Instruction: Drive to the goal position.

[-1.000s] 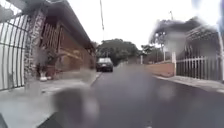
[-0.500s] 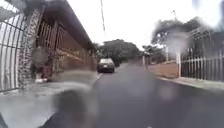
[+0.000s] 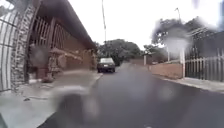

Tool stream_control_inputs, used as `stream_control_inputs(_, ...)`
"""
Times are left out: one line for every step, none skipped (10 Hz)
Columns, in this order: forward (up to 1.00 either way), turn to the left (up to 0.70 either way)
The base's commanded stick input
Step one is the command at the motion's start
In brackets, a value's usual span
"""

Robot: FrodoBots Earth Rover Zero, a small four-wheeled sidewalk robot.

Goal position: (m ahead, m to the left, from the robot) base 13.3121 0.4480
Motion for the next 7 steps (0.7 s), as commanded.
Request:
stream_control_inputs(0.7,0.0)
stream_control_inputs(0.7,0.0)
stream_control_inputs(0.7,0.0)
stream_control_inputs(0.7,0.0)
stream_control_inputs(0.7,0.0)
stream_control_inputs(0.7,0.0)
stream_control_inputs(0.7,0.0)
